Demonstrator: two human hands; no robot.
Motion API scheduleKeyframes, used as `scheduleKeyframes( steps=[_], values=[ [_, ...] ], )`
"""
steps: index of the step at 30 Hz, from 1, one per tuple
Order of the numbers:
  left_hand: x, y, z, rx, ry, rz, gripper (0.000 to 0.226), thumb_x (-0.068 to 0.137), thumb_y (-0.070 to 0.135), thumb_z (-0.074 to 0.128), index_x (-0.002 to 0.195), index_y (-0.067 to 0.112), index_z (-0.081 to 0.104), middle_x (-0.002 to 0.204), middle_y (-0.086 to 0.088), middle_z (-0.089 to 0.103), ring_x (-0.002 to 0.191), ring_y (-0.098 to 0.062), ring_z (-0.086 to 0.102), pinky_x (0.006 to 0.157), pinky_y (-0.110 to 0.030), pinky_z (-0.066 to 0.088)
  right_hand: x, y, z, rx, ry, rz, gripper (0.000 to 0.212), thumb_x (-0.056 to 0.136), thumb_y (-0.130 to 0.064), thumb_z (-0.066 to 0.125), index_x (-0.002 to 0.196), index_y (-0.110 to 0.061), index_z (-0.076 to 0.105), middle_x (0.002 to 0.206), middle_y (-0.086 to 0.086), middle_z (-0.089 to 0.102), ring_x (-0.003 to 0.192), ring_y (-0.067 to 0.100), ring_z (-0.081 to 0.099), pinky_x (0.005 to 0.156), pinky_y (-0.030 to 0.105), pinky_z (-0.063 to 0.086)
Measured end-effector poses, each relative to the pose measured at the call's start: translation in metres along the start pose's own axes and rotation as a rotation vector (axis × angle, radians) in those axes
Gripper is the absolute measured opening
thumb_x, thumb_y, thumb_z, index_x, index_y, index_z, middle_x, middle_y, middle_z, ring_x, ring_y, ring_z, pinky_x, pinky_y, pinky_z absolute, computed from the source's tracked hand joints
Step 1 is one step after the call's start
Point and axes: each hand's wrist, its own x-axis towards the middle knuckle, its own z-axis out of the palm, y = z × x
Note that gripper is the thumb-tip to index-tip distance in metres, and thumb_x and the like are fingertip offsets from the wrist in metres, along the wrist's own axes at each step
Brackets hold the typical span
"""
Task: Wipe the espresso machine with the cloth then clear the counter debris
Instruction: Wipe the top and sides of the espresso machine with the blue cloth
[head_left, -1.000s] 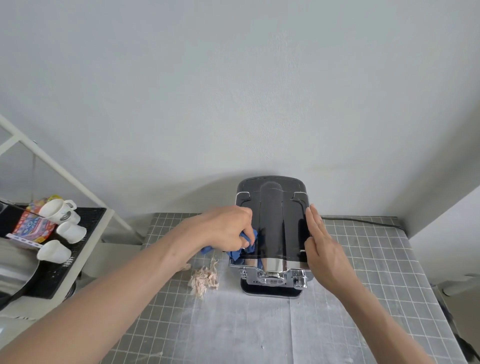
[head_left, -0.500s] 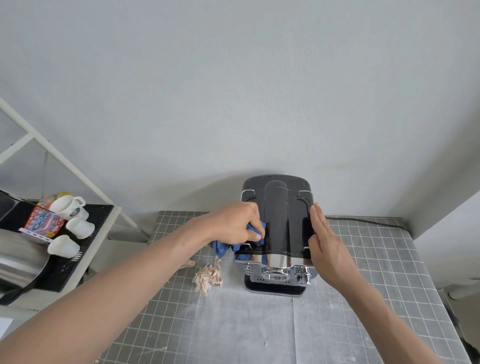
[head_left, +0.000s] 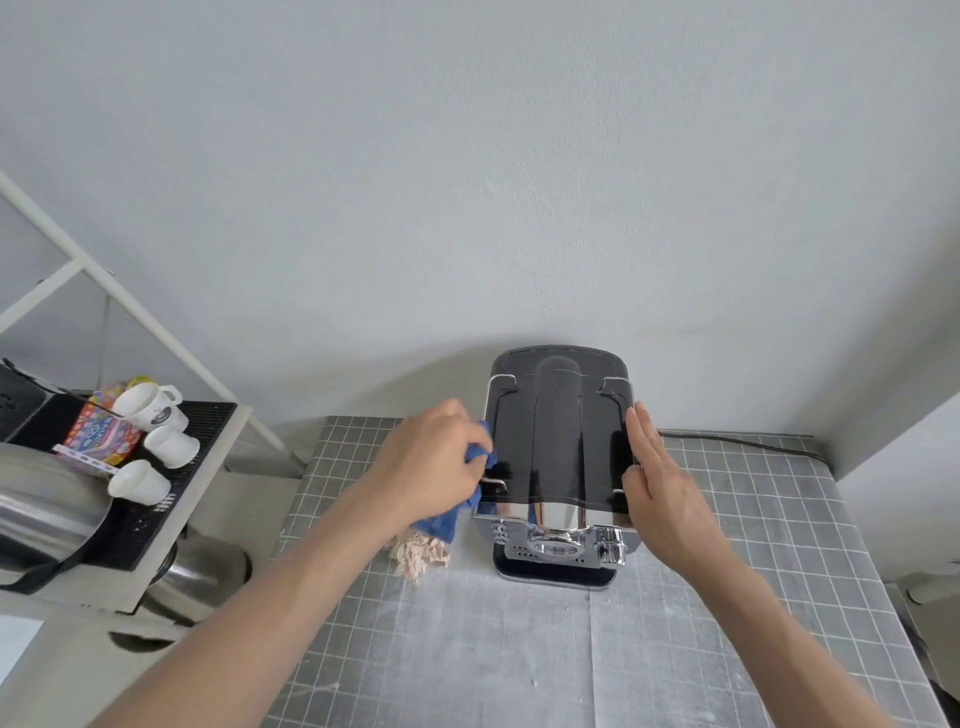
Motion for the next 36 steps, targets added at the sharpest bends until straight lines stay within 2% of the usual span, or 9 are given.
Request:
scheduleKeyframes(
  steps=[6,9,14,18,21,23,29,32,36],
  values=[
    [-0.062,-0.008,0.064,-0.427,0.269,-0.362,0.008,0.089,0.035,0.073,0.091,0.036,0.081,0.087,0.013,0.069,0.078,-0.003,0.064,0.07,-0.027,0.054,0.002,0.002,0.004,0.009,-0.013,0.034,0.07,0.103,-0.015,0.029,0.162,-0.04,0.0,0.169,-0.023,-0.004,0.09,0.025,0.069,0.064,0.043,0.055],
    [-0.06,0.003,0.079,-0.545,0.385,-0.396,0.014,0.091,0.033,0.075,0.103,0.031,0.082,0.096,0.016,0.069,0.086,-0.002,0.067,0.074,-0.024,0.055,0.002,0.002,0.003,-0.004,-0.02,0.048,0.069,0.104,-0.016,0.028,0.162,-0.041,-0.001,0.168,-0.024,-0.006,0.093,0.025,0.068,0.064,0.039,0.055],
    [-0.056,0.026,0.089,-0.862,0.495,-0.485,0.012,0.092,0.032,0.076,0.1,0.039,0.08,0.102,0.013,0.07,0.09,-0.001,0.069,0.078,-0.03,0.059,0.001,-0.001,0.002,0.013,-0.026,0.049,0.069,0.105,-0.015,0.029,0.162,-0.04,-0.001,0.168,-0.024,-0.005,0.099,0.025,0.067,0.066,0.037,0.055],
    [-0.065,0.034,0.099,-0.613,0.452,-0.341,0.022,0.097,0.028,0.069,0.118,0.027,0.077,0.115,0.014,0.057,0.097,0.004,0.063,0.08,-0.018,0.053,0.001,-0.002,0.002,0.04,-0.037,0.058,0.07,0.105,-0.015,0.028,0.162,-0.041,-0.001,0.169,-0.024,-0.005,0.088,0.013,0.066,0.064,0.032,0.053],
    [-0.072,0.041,0.099,-0.463,0.392,-0.182,0.019,0.099,0.025,0.066,0.114,0.023,0.077,0.115,0.016,0.054,0.075,-0.003,0.064,0.062,-0.016,0.052,0.002,-0.001,0.004,0.04,-0.028,0.06,0.069,0.104,-0.014,0.029,0.163,-0.039,0.001,0.168,-0.024,-0.005,0.08,0.006,0.064,0.056,0.026,0.046],
    [-0.075,0.046,0.098,-0.381,0.384,-0.132,0.019,0.1,0.031,0.061,0.108,0.026,0.076,0.113,0.016,0.057,0.071,-0.004,0.062,0.057,-0.021,0.053,0.001,-0.002,0.004,0.043,-0.033,0.067,0.069,0.104,-0.015,0.029,0.163,-0.039,0.001,0.168,-0.025,-0.005,0.081,0.008,0.066,0.058,0.031,0.05],
    [-0.066,0.034,0.1,-0.242,0.432,-0.254,0.017,0.09,0.02,0.075,0.106,0.022,0.079,0.1,0.004,0.062,0.066,-0.015,0.063,0.049,-0.034,0.055,0.002,0.0,0.002,0.047,-0.039,0.056,0.07,0.103,-0.015,0.03,0.162,-0.041,0.001,0.168,-0.026,-0.004,0.081,0.018,0.068,0.063,0.039,0.055],
    [-0.056,0.028,0.097,-0.22,0.435,-0.31,0.015,0.092,0.022,0.073,0.105,0.02,0.079,0.1,0.002,0.06,0.063,-0.016,0.062,0.051,-0.032,0.054,0.002,0.001,0.002,0.045,-0.038,0.053,0.07,0.104,-0.014,0.03,0.162,-0.04,0.0,0.169,-0.024,-0.004,0.076,0.019,0.068,0.061,0.041,0.054],
    [-0.067,0.049,0.091,-0.29,0.411,-0.186,0.016,0.091,0.016,0.075,0.106,0.021,0.078,0.103,0.007,0.059,0.063,-0.003,0.056,0.049,-0.02,0.049,0.002,0.003,0.004,0.039,-0.035,0.038,0.07,0.104,-0.015,0.029,0.162,-0.039,-0.001,0.169,-0.022,-0.005,0.068,0.017,0.066,0.054,0.034,0.05]
  ],
)
